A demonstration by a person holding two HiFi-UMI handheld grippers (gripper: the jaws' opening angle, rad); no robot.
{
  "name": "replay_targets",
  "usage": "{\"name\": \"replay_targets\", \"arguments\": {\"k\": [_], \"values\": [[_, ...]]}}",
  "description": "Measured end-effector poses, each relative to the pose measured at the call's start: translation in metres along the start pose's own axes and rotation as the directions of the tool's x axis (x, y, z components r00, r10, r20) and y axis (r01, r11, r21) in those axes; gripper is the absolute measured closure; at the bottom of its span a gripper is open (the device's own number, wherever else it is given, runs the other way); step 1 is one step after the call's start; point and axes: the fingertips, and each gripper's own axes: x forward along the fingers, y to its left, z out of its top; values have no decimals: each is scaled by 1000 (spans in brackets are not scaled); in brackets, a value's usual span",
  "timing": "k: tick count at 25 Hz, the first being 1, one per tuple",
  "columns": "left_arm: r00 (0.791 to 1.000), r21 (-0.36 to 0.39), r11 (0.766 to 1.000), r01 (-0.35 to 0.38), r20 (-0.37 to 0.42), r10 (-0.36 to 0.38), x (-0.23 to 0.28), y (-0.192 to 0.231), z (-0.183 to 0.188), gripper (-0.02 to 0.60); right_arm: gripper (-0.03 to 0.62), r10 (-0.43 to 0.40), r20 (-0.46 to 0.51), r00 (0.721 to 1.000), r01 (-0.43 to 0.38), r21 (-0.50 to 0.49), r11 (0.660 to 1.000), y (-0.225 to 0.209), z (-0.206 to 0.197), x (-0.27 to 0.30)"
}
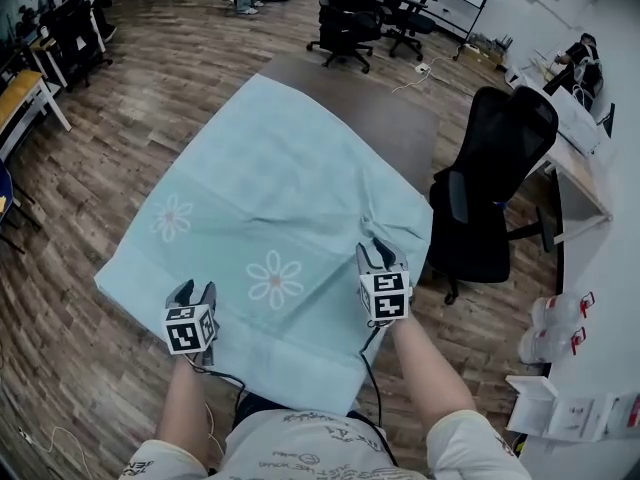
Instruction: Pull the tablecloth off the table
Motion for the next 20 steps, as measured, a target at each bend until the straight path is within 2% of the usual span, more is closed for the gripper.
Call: {"name": "replay_targets", "arguments": {"k": [5, 10, 16, 20], "values": [[998, -17, 999, -46, -46, 45, 29, 39, -8, 379, 433, -46, -91, 995, 40, -70, 997, -22, -10, 43], [993, -35, 996, -78, -90, 74, 51, 70, -17, 368, 428, -95, -193, 977, 72, -127, 989, -41, -27, 76], [984, -51, 993, -102, -151, 93, 66, 84, -39, 364, 428, -156, -218, 963, 125, -150, 981, -62, -44, 97], [971, -76, 990, -119, -217, 100, 72, 91, -59, 363, 427, -155, -257, 954, 117, -160, 980, -62, -53, 109]]}}
